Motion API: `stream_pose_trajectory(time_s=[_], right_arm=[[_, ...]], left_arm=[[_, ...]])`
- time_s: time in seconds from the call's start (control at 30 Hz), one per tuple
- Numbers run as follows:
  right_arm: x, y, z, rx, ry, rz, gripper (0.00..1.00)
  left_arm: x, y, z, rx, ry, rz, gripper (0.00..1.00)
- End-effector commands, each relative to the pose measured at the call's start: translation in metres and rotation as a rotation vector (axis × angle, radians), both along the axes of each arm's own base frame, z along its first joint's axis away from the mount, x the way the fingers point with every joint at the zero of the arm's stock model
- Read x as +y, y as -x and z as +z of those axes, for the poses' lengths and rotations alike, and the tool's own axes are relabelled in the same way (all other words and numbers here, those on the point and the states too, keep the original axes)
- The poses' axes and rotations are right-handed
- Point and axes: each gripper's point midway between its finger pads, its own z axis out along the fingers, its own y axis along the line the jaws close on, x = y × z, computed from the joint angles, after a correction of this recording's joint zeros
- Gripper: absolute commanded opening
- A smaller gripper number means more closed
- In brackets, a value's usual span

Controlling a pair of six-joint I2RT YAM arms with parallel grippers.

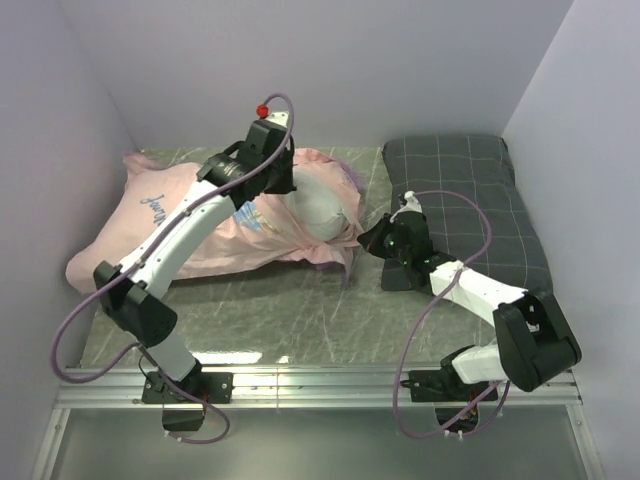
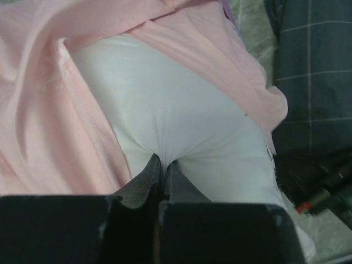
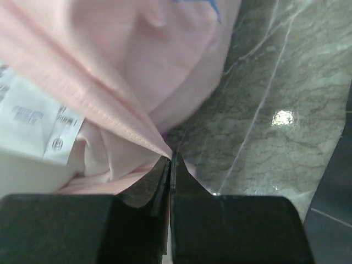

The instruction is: Remove the pillowcase from the pillow

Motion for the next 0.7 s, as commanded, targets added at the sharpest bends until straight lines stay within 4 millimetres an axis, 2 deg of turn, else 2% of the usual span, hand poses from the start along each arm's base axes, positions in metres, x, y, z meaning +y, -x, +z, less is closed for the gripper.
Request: stream_pose_trajectory(time_s=[0.0,0.07,0.1,0.2,0.27,0.3,0.33,0.37,0.4,0.43,0.47,0.5,0.53,0.57,0.63,0.67], right_arm=[[-0.033,-0.003,-0.039,0.133,0.083,-0.087,0.00],[-0.030,-0.014,-0.030,0.117,0.086,-0.084,0.00],[-0.027,-0.015,-0.033,0.123,0.089,-0.074,0.00],[-0.017,-0.020,-0.022,0.097,0.070,-0.025,0.00],[-0.011,-0.016,-0.014,0.074,0.065,0.010,0.01],[-0.007,-0.013,0.000,0.037,0.057,0.024,0.06],[-0.006,-0.010,0.009,0.017,0.056,0.034,0.11],[-0.004,-0.005,0.016,-0.007,0.069,0.048,0.22],[-0.005,-0.001,0.034,-0.055,0.068,0.049,0.29],[-0.007,0.005,0.038,-0.059,0.082,0.052,0.36],[-0.010,0.011,0.040,-0.070,0.095,0.049,0.48],[-0.013,0.016,0.046,-0.088,0.091,0.050,0.53],[-0.016,0.024,0.061,-0.128,0.078,0.053,0.61],[-0.019,0.031,0.063,-0.139,0.077,0.052,0.65],[-0.018,0.046,0.083,-0.206,0.070,0.077,0.70],[-0.016,0.051,0.087,-0.235,0.094,0.098,0.73]], left_arm=[[0.018,0.026,0.083,-0.184,0.135,-0.035,0.00],[0.012,0.045,0.083,-0.176,0.199,-0.099,0.00],[0.007,0.054,0.087,-0.189,0.244,-0.135,0.01],[0.002,0.097,0.058,-0.144,0.315,-0.213,0.01],[-0.001,0.110,0.043,-0.122,0.339,-0.218,0.01],[0.000,0.114,0.034,-0.111,0.340,-0.214,0.00],[0.000,0.123,0.015,-0.080,0.343,-0.206,0.01],[0.000,0.126,0.009,-0.072,0.351,-0.204,0.01],[-0.001,0.128,0.003,-0.067,0.360,-0.203,0.01],[-0.001,0.132,-0.006,-0.059,0.377,-0.197,0.01],[-0.001,0.133,-0.009,-0.058,0.385,-0.195,0.00],[-0.002,0.134,-0.013,-0.055,0.390,-0.194,0.01],[-0.001,0.136,-0.016,-0.054,0.399,-0.192,0.01],[-0.002,0.136,-0.016,-0.055,0.405,-0.191,0.00],[-0.004,0.136,-0.019,-0.054,0.412,-0.191,0.01],[-0.005,0.136,-0.019,-0.054,0.414,-0.195,0.00]])
